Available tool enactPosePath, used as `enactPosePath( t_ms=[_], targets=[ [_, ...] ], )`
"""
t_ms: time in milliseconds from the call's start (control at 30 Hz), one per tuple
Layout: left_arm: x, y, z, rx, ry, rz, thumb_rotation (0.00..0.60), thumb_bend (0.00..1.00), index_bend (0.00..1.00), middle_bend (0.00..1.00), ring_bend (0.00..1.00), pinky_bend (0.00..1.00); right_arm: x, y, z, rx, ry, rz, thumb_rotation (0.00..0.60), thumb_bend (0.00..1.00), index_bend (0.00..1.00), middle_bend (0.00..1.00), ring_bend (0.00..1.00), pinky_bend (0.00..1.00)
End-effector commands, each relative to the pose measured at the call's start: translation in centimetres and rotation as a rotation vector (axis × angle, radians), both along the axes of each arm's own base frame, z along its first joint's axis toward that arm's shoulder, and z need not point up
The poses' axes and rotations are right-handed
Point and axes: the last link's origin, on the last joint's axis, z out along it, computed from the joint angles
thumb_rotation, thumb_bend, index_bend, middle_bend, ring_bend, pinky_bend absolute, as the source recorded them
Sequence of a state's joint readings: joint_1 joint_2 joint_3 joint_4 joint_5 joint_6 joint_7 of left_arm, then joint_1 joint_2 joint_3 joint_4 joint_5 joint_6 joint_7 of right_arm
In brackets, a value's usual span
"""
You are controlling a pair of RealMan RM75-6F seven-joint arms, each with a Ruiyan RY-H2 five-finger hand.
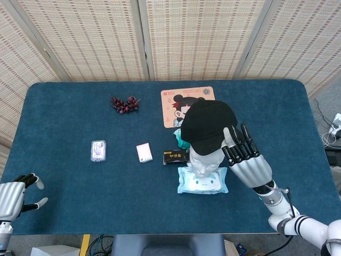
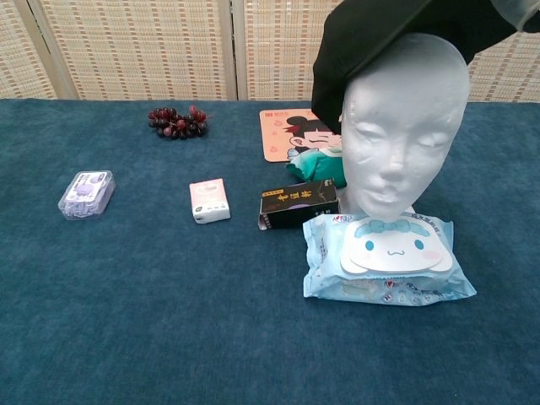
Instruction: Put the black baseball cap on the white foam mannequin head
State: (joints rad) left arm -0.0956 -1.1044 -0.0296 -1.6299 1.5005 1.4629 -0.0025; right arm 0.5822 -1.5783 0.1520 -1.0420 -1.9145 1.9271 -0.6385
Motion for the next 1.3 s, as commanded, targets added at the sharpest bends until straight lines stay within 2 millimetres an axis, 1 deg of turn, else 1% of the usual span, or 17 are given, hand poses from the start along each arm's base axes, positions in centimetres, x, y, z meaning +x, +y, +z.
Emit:
enactPosePath(
  t_ms=[33, 200, 500, 767, 1067, 1300],
  targets=[
    [0.0, 0.0, 0.0, -0.004, -0.002, 0.001, 0.600, 0.02, 0.56, 0.47, 0.43, 0.67, -0.2, 0.2, -0.2, 0.004, 0.005, -0.004, 0.600, 0.42, 0.76, 0.35, 0.13, 0.18],
    [0.1, 0.0, 0.0, -0.008, -0.008, 0.003, 0.600, 0.02, 0.56, 0.47, 0.43, 0.67, -0.4, 0.6, -0.5, 0.014, 0.015, -0.003, 0.600, 0.42, 0.77, 0.35, 0.13, 0.18],
    [0.1, -0.1, 0.0, -0.015, -0.009, 0.009, 0.600, 0.02, 0.56, 0.47, 0.43, 0.67, -0.9, 2.0, -1.1, 0.039, 0.042, 0.019, 0.600, 0.42, 0.77, 0.36, 0.13, 0.18],
    [0.1, 0.0, 0.0, -0.020, -0.010, 0.011, 0.600, 0.02, 0.56, 0.47, 0.43, 0.67, -0.8, 3.2, -1.6, 0.059, 0.060, 0.048, 0.600, 0.42, 0.77, 0.36, 0.13, 0.18],
    [0.0, 0.0, 0.0, -0.024, -0.009, 0.013, 0.600, 0.02, 0.56, 0.47, 0.43, 0.67, -0.2, 4.7, -1.8, 0.066, 0.087, 0.091, 0.600, 0.42, 0.77, 0.36, 0.13, 0.18],
    [0.1, -0.1, -0.1, -0.026, -0.009, 0.014, 0.600, 0.02, 0.56, 0.47, 0.43, 0.67, 0.0, 5.3, -1.7, 0.082, 0.093, 0.096, 0.600, 0.42, 0.77, 0.36, 0.13, 0.17]
  ],
)
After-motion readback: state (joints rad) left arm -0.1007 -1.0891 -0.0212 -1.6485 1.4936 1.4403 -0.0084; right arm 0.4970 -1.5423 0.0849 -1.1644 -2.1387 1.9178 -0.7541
